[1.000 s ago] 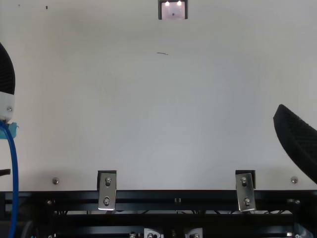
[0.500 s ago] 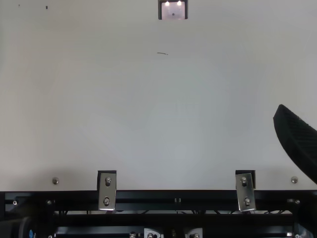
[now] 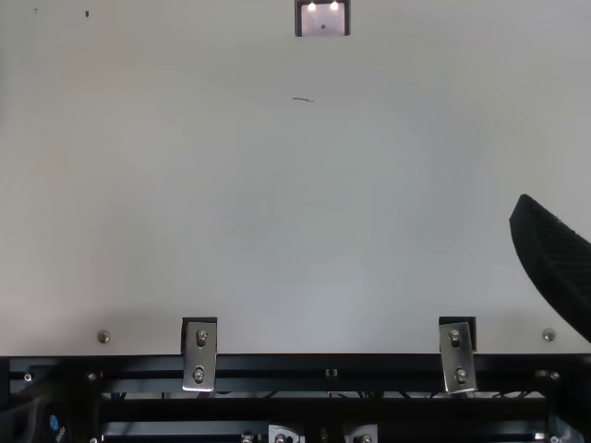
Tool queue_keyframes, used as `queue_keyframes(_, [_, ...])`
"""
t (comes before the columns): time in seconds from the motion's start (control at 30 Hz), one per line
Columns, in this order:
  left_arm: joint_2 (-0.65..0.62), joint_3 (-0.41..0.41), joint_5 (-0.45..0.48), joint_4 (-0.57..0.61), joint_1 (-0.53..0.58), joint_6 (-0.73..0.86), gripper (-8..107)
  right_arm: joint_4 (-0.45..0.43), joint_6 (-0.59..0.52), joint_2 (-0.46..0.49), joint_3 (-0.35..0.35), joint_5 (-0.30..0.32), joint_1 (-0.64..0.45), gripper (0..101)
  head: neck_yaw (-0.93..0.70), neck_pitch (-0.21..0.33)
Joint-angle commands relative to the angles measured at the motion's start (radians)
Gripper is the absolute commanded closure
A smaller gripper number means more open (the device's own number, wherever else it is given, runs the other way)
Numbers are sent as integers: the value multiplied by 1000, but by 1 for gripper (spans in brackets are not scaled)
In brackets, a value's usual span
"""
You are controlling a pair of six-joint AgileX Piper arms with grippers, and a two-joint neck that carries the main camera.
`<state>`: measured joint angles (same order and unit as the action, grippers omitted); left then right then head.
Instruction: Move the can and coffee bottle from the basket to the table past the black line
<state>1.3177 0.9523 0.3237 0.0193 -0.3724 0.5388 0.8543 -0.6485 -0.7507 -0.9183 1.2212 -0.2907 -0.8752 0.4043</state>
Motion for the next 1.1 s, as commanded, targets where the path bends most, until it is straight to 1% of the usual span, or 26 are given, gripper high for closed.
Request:
queue_keyframes(0.0, [82, 71, 41, 99, -39, 158, 9, 0, 0, 0, 0, 0, 0, 0, -17, 31])
queue_keyframes(0.23, [227, 208, 162, 299, -165, 400, 9, 0, 0, 0, 0, 0, 0, 0, -17, 31])
queue_keyframes(0.37, [293, 256, 230, 378, -221, 483, 9, 0, 0, 0, 0, 0, 0, 0, -17, 31])
queue_keyframes(0.5, [350, 279, 284, 420, -257, 525, 9, 0, 0, 0, 0, 0, 0, 0, -17, 31])
queue_keyframes(0.7, [412, 267, 312, 431, -263, 488, 9, 0, 0, 0, 0, 0, 0, 0, -17, 31])
queue_keyframes(0.9, [455, 225, 290, 408, -241, 398, 9, 0, 0, 0, 0, 0, 0, 0, -17, 31])
queue_keyframes(1.07, [498, 207, 273, 368, -227, 308, 9, 0, 0, 0, 0, 0, 0, 0, -17, 31])
